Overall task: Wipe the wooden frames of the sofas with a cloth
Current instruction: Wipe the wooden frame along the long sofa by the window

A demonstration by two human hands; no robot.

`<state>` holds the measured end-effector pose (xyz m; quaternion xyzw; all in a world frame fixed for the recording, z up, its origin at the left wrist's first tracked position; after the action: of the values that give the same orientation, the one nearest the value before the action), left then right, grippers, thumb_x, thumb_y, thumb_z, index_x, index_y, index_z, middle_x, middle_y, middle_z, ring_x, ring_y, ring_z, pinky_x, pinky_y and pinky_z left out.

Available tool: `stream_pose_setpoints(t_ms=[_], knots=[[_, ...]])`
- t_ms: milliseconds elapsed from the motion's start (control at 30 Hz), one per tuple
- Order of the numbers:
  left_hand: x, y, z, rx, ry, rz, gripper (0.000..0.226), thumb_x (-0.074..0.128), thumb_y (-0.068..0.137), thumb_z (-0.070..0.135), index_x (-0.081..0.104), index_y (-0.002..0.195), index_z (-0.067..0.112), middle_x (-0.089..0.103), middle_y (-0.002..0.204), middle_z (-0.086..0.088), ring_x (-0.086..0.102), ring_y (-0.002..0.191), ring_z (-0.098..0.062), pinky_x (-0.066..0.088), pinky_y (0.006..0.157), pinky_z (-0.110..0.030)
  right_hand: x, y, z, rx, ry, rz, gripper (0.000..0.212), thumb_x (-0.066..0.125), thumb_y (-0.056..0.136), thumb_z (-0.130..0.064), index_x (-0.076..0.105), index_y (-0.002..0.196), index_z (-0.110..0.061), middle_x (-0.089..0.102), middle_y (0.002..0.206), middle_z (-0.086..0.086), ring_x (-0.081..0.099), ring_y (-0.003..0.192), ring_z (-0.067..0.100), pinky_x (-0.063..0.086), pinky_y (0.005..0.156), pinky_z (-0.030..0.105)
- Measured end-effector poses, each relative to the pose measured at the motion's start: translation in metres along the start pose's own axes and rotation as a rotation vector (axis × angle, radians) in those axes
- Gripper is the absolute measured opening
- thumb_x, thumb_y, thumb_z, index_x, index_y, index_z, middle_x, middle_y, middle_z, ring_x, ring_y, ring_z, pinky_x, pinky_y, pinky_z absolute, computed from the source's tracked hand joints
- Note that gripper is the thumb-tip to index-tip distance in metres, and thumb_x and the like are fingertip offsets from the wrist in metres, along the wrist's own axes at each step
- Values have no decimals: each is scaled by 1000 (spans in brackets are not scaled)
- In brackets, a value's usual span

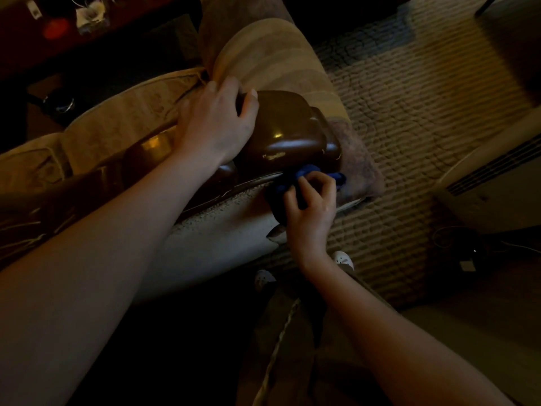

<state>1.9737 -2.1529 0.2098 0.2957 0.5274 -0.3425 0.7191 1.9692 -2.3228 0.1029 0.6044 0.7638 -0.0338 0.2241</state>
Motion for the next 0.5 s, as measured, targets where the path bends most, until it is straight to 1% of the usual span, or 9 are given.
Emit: stream_pose_setpoints(t_ms=[100, 167, 233, 300, 433, 500], knots=[[-1, -1, 0, 4, -36, 1, 41, 31, 96, 45, 55, 110, 15, 58, 111, -8, 52, 106, -26, 38, 97, -48, -6, 5, 10, -72, -41, -66, 25, 55, 88, -17, 68, 102, 1, 53, 108, 12, 40, 101, 0, 30, 92, 2], [-1, -1, 0, 2, -40, 5, 40, 31, 96, 44, 55, 110, 15, 58, 111, -8, 52, 106, -25, 37, 97, -48, -9, 9, 16, -78, -66, -74, 29, 53, 89, -19, 67, 104, 0, 54, 110, 14, 46, 101, 8, 33, 92, 5], [-1, -1, 0, -4, -32, 9, 40, 31, 96, 44, 55, 109, 15, 58, 110, -9, 52, 105, -26, 37, 97, -47, -9, 9, 15, -86, -82, -45, 26, 55, 88, -17, 68, 102, 1, 55, 107, 15, 53, 98, 17, 41, 88, 14], [0, -3, 1, -13, -21, 0, 41, 30, 96, 45, 54, 109, 15, 58, 108, -9, 52, 104, -27, 38, 96, -48, -3, 4, 5, -125, -70, -37, 24, 56, 87, -15, 68, 98, 2, 56, 102, 17, 53, 94, 19, 46, 81, 25], [0, -7, -1, -12, 50, -11, 45, 28, 96, 47, 52, 114, 14, 57, 115, -12, 50, 111, -30, 36, 96, -46, 14, -17, -24, -400, -31, -168, 24, 59, 85, -15, 69, 96, 4, 60, 96, 21, 53, 90, 26, 43, 76, 32], [0, -8, -1, -10, 60, -31, 46, 29, 97, 48, 52, 117, 13, 55, 119, -13, 48, 114, -29, 34, 98, -45, 17, -13, -24, -457, -67, -184, 23, 59, 85, -15, 69, 97, 3, 61, 96, 21, 56, 88, 30, 45, 73, 37]])
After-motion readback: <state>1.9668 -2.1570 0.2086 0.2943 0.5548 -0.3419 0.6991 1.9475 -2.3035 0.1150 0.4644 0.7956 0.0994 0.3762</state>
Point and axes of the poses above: each hand's wrist, its own y-axis towards the middle knuckle, its own x-axis out of the palm, z = x × y, the point moved 4 cm from there along y, towards the middle knuckle
